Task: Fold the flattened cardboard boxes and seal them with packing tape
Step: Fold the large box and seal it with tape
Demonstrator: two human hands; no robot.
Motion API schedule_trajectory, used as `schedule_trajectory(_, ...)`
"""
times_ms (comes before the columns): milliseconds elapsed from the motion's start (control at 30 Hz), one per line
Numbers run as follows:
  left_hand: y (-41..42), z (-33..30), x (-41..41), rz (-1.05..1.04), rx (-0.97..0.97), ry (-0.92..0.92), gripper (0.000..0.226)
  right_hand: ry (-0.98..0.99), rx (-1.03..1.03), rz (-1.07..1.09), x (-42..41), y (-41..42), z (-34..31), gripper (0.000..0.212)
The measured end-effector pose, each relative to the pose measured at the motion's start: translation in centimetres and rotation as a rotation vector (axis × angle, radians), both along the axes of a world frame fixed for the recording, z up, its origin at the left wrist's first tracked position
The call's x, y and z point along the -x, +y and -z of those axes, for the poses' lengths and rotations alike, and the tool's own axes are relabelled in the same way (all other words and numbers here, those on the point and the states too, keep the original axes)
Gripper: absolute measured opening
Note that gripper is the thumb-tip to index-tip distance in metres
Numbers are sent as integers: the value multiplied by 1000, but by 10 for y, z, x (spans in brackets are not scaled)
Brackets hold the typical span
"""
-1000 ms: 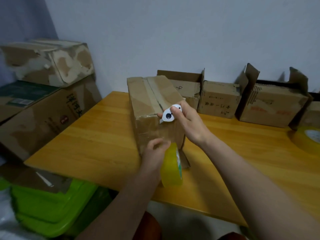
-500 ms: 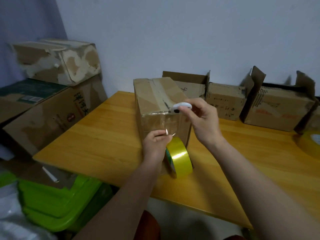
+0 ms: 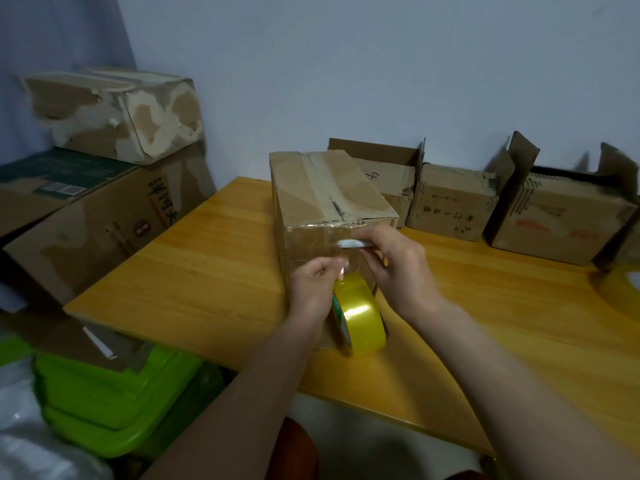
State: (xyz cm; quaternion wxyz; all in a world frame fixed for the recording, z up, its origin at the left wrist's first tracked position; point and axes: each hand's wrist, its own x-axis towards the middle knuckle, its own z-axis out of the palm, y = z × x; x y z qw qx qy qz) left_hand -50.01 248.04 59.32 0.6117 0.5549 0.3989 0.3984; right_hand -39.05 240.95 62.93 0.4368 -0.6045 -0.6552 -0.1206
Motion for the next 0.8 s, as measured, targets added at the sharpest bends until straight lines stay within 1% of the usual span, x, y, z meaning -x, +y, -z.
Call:
schedule_trajectory(67,1,1,0,7,7,12,18,-63,-11,26,2,1,1,18)
schedule_trajectory(167,1,0,2,21,9,-1,18,-187,33,77,0,1,1,31)
schedule_trajectory(200,0,0,2,23,7,-2,20,-202,49,100,-3,0,1,30)
schedule_trajectory(233,1,0,3,22,5,-1,22,-195,53,131,-9,-2,2,22)
schedule_trajectory(267,1,0,4,22,2,0,23,-165,43,169,-15,-5,4,16)
schedule_trajectory(333,2,0,6,31,-4,3,22,-42,36,253,-31,-15,8,18)
schedule_trajectory(400,3,0,6,45,-11,13,20,189,88,370,-44,-29,14,16)
schedule_trajectory(500,2,1,6,50,-14,9,18,572,243,533,-68,-46,39,24)
schedule_trajectory(567,1,1,5,41,-12,0,20,704,354,604,-84,-54,64,20)
schedule_trajectory(633,0,1,4,30,-8,1,21,762,459,634,-91,-59,84,13)
schedule_trajectory(700,0,1,3,22,-3,11,22,782,537,630,-92,-59,93,12)
schedule_trajectory(733,0,1,3,23,-2,17,21,755,580,634,-91,-58,93,10)
schedule_trajectory(767,1,1,4,27,-3,21,21,673,614,646,-90,-55,91,15)
schedule_trajectory(800,1,2,4,30,-5,27,21,545,631,667,-88,-51,87,26)
